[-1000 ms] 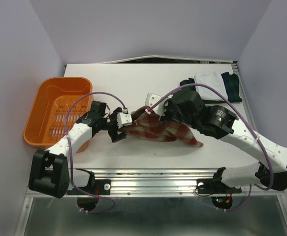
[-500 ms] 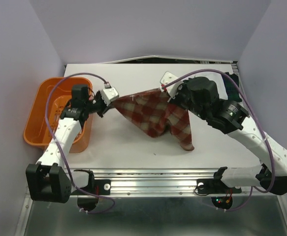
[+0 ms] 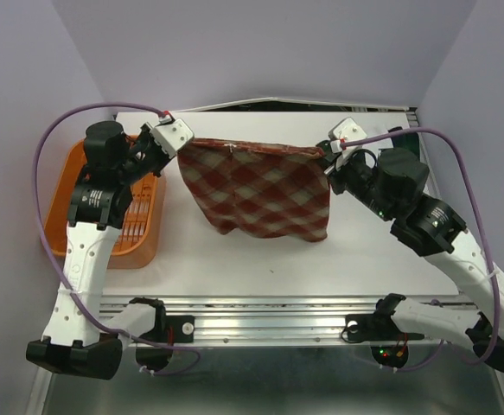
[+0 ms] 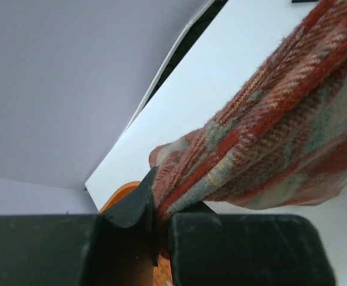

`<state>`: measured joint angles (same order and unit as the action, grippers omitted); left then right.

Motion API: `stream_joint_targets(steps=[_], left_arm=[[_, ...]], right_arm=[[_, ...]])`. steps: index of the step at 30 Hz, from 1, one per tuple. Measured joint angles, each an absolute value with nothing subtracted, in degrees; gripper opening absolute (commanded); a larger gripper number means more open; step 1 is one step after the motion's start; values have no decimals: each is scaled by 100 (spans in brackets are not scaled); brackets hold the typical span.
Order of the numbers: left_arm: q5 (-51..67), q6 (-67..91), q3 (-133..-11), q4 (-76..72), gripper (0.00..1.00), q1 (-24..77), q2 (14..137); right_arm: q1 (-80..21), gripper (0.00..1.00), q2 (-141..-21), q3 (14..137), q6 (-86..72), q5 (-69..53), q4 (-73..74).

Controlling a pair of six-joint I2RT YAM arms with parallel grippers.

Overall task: Fold and stack the skirts
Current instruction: Flatten the skirt out

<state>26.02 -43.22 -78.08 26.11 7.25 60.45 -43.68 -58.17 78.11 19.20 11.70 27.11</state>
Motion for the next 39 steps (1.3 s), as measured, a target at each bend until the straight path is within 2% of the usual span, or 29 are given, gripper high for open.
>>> stream_joint_targets(steps=[11, 15, 17, 21, 27, 30, 35, 39], left_arm=[[2316, -4145, -8193, 3380, 0, 755, 5966], [2261, -3697, -8291, 3199, 0, 755, 6493], [2209, -3404, -8632, 3085, 0, 755, 7166], [2274, -2956, -9480, 2827, 0, 773, 8479], [2097, -2292, -12049, 2617, 0, 902, 10724], [1929, -2110, -12781, 2368, 0, 923, 11174], [1706, -2032, -12857, 1656, 0, 923, 11098], [1643, -2274, -11699, 1070, 0, 915, 10468]], right_arm=[[-4268, 1, -5494, 6987, 1780, 930, 1651], [-3988, 1, -5808, 6650, 2064, 1037, 753], [-3686, 1, -6204, 6674, 2051, 1015, 342], [-2676, 1, -7625, 7491, 1686, 515, -97], [-1518, 1, -9465, 9334, 1044, -801, -217], [-1229, 1, -10088, 10123, 731, -1393, -333], [-1017, 1, -11120, 11891, 429, -2141, -447], [-945, 1, -11021, 11677, 556, -2821, -705]])
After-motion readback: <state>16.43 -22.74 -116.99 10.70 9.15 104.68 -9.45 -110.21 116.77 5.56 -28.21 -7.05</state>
